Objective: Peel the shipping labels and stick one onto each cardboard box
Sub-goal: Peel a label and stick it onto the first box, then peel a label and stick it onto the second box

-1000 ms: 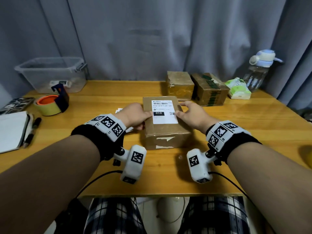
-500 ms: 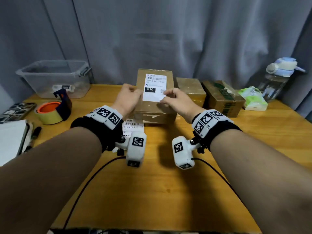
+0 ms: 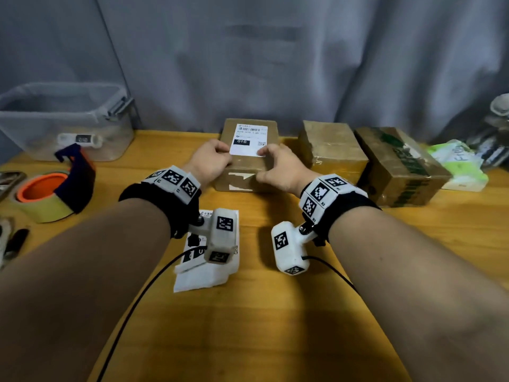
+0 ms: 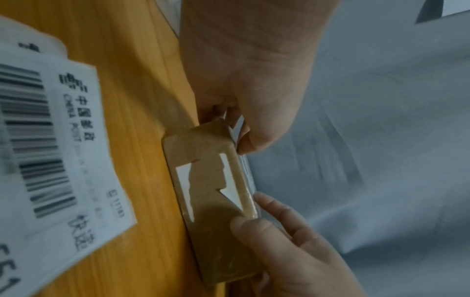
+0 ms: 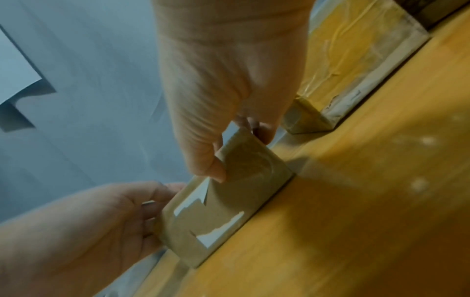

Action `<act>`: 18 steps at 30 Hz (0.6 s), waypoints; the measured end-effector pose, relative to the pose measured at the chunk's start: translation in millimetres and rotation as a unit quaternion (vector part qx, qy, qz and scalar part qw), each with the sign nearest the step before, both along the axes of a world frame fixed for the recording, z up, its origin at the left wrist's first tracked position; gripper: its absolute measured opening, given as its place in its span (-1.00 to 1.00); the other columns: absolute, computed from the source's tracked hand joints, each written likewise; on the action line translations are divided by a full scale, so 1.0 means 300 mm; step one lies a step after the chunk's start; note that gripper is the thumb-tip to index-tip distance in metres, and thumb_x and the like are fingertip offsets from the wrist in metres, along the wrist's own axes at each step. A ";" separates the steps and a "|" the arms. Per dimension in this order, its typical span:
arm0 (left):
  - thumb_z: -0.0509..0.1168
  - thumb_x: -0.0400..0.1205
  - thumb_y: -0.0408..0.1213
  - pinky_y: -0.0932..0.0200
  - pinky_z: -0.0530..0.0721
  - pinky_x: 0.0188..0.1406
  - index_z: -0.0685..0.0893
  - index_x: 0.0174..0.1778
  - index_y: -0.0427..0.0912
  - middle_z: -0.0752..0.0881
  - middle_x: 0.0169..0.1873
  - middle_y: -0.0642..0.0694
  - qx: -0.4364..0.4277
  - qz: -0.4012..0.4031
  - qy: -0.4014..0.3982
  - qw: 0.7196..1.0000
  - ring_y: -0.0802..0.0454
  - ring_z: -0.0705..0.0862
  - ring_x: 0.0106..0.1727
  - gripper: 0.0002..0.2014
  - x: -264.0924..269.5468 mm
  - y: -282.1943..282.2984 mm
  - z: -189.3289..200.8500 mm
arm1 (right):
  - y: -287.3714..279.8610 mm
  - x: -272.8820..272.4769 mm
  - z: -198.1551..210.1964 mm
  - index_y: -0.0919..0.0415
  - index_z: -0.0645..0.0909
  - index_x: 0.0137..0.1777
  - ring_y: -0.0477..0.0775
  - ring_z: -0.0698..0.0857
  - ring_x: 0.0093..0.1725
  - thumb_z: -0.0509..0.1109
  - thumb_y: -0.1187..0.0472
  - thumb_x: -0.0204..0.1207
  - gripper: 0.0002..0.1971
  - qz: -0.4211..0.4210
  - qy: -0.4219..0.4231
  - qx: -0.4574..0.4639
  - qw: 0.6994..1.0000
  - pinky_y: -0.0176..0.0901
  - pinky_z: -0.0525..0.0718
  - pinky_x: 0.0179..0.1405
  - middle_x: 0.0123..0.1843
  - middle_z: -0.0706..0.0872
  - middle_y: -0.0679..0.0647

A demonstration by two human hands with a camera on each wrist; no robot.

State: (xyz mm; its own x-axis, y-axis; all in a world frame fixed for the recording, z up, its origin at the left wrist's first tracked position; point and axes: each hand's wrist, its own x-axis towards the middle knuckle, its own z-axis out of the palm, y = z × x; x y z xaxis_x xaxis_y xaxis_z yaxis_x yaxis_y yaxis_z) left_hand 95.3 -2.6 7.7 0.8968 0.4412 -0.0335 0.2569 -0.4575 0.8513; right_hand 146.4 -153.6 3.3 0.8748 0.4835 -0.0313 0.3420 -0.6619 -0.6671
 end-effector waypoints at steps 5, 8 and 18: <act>0.25 0.61 -0.30 0.18 0.57 0.17 0.54 0.28 -0.20 0.65 0.13 -0.14 0.074 -0.016 0.008 0.997 -0.04 0.64 0.14 -0.69 -0.055 0.022 0.022 | -0.009 -0.043 0.010 0.06 0.44 0.47 0.25 0.18 0.60 0.45 0.17 0.47 -0.45 -0.022 -0.074 -0.051 0.996 0.01 0.18 0.59 0.65 0.17 0.18; 0.33 0.58 -0.19 0.07 0.53 0.35 0.55 0.28 -0.20 0.57 0.30 -0.18 0.133 -0.022 0.013 0.991 -0.10 0.59 0.26 -0.64 -0.109 0.032 0.040 | -0.020 -0.094 0.029 0.09 0.49 0.42 0.21 0.20 0.58 0.38 0.17 0.53 -0.56 -0.026 -0.121 -0.039 0.992 0.01 0.21 0.58 0.61 0.27 0.14; 0.47 0.46 -0.04 0.07 0.55 0.04 0.56 0.11 -0.20 0.65 0.10 -0.14 0.256 -0.040 0.206 0.944 -0.10 0.60 0.12 -0.58 -0.320 0.044 -0.045 | -0.055 -0.261 -0.006 0.16 0.60 0.24 0.12 0.61 0.25 0.39 0.21 0.52 -0.71 0.017 -0.065 -0.008 0.998 -0.15 0.57 0.26 0.26 0.64 0.12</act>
